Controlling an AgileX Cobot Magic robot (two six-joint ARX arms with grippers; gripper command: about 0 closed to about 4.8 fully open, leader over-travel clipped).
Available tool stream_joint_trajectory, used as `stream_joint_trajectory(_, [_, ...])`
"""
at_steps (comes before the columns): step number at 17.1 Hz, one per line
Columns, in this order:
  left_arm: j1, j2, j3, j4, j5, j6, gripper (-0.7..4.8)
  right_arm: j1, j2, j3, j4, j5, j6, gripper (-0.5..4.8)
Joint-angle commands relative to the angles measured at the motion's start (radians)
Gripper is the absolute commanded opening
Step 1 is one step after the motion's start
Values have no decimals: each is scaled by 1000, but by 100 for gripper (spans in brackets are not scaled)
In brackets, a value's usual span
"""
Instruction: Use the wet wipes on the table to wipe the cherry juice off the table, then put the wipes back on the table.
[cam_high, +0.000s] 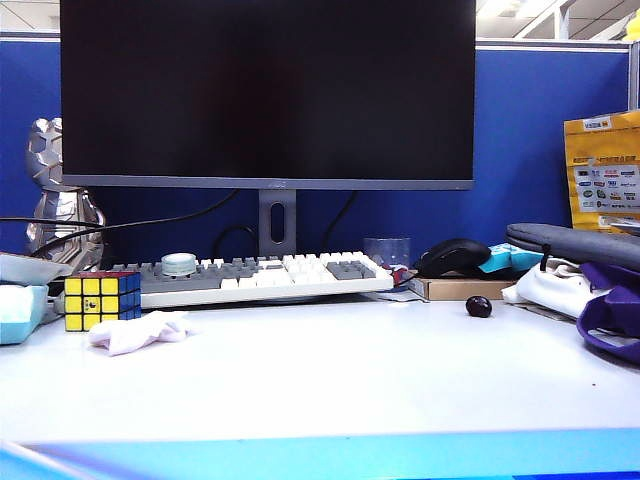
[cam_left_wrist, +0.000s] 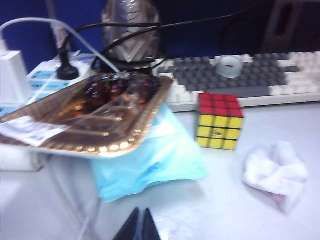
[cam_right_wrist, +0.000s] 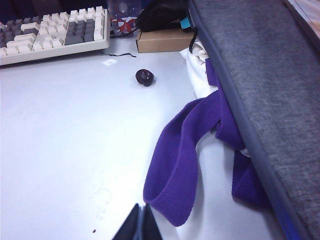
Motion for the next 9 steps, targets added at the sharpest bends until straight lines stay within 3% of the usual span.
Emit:
stream_joint_trajectory(1, [90, -3, -1, -2, 37, -6, 20, 0, 0, -2, 6, -2, -2, 0])
stream_joint_trajectory(9, [87, -3, -1, -19, 37, -15, 26, 0, 0, -2, 6, -2, -2, -1])
